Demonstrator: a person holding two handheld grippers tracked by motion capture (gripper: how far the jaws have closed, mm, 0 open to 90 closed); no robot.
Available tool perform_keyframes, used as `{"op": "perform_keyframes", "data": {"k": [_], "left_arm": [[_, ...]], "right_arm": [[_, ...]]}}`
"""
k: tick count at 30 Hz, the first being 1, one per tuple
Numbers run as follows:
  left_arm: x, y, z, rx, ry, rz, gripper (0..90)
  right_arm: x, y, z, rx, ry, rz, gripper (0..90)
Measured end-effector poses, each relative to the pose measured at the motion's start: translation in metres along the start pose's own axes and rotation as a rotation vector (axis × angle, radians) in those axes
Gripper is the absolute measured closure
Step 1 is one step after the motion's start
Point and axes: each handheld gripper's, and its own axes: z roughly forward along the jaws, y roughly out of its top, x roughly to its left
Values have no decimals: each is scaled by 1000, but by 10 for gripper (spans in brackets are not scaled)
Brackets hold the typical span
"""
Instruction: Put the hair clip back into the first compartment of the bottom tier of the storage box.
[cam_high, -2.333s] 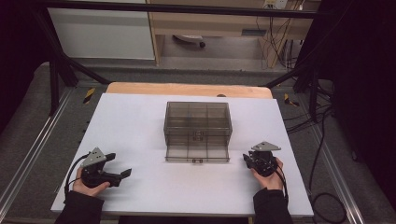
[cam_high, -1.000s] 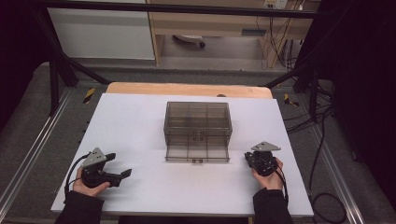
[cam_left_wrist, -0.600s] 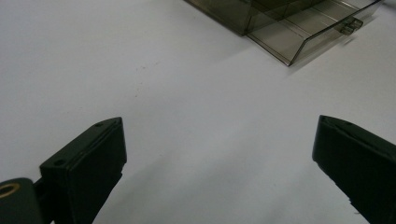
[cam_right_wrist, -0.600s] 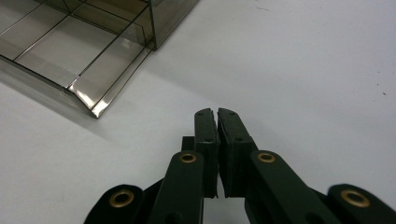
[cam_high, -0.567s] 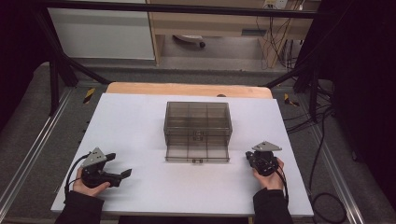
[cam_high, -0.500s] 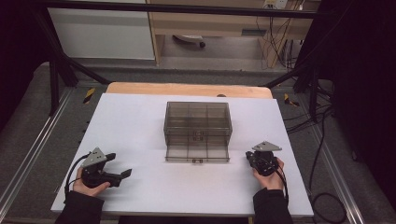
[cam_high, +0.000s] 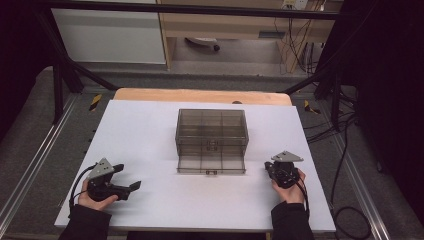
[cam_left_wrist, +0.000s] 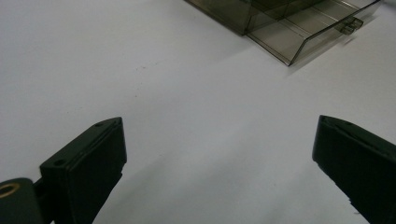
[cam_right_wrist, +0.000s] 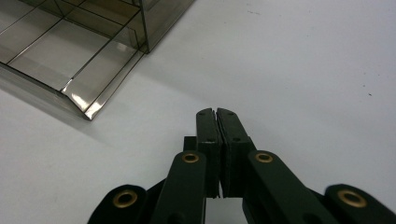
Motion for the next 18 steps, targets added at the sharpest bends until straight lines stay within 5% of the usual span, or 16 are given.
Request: {"op": "perform_keyframes", "data": {"k": [18], "left_arm": [[0, 0, 0, 0, 1, 0, 21]], "right_arm": [[-2, 1, -5, -22, -28, -4, 890]]}}
